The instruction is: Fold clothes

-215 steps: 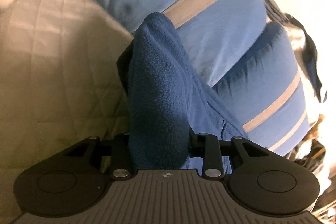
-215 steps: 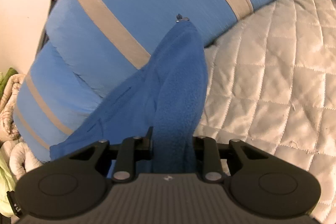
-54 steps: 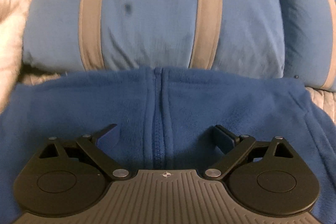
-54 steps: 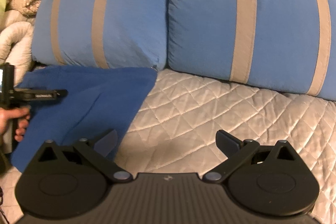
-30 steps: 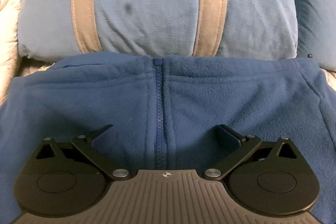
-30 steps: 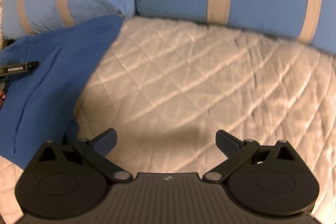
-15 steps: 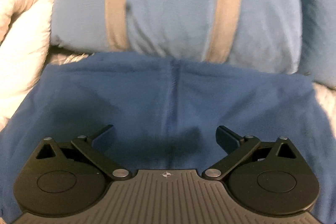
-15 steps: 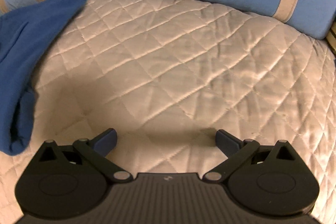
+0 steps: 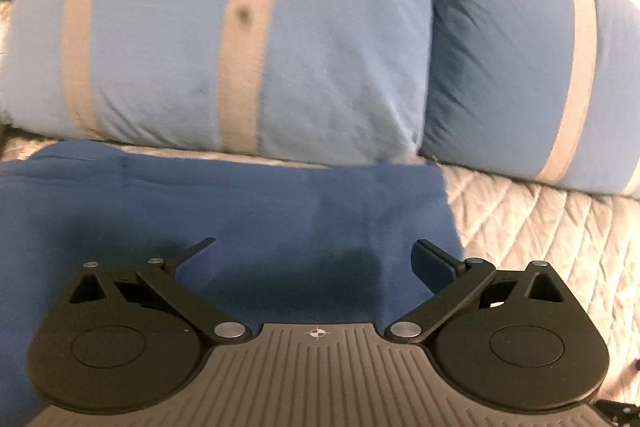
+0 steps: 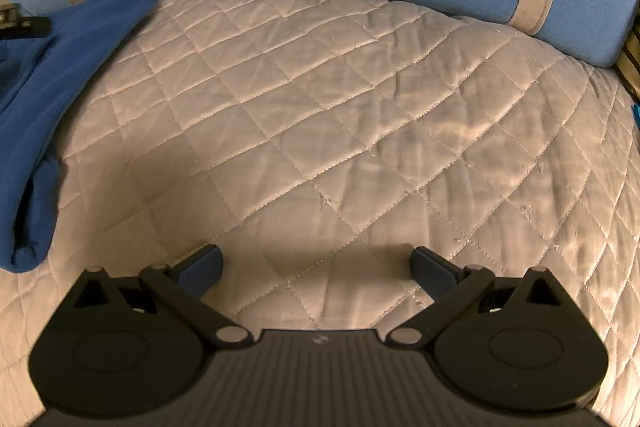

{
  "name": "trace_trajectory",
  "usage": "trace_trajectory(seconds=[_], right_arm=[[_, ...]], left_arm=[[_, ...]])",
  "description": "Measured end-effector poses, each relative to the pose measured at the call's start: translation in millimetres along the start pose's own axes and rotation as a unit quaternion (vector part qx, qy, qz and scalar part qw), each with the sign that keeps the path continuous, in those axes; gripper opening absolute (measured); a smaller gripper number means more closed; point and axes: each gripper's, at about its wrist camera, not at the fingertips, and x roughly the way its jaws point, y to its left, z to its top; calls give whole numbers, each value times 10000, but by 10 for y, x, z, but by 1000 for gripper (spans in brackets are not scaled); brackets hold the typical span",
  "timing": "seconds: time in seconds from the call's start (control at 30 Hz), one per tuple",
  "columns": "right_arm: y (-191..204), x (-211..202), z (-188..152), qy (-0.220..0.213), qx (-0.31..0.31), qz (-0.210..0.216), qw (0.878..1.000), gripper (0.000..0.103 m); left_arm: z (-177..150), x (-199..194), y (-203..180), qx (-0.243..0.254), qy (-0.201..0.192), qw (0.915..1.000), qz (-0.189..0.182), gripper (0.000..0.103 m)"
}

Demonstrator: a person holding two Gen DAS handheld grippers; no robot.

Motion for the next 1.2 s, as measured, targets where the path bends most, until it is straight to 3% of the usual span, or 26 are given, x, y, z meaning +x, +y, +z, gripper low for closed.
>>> trace_trajectory(seconds=[0.23, 0.37, 0.57, 0.8, 1.07, 1.2], right_arm=[[-8, -10, 38, 40, -228, -38, 9997, 103], [3, 4, 72, 83, -216, -56, 9997, 103], [34, 67, 125, 56, -123, -88, 9999, 103], [28, 118, 134, -134, -97, -65, 9998, 103], [19, 144, 119, -248, -113, -47, 9996, 103], [29, 145, 113, -255, -106, -57, 9996, 103]], left_arm=[[-152, 444, -236, 110, 394, 9992, 48, 103], [-233, 537, -308, 295, 316, 9988, 245, 103], [-308, 498, -337, 356, 27, 9989, 315, 103], [-291, 415, -365, 392, -6, 9987, 336, 103], [-349, 163, -352, 262, 374, 9989, 84, 103], [-473, 25, -375, 474, 571, 9972, 73, 103]])
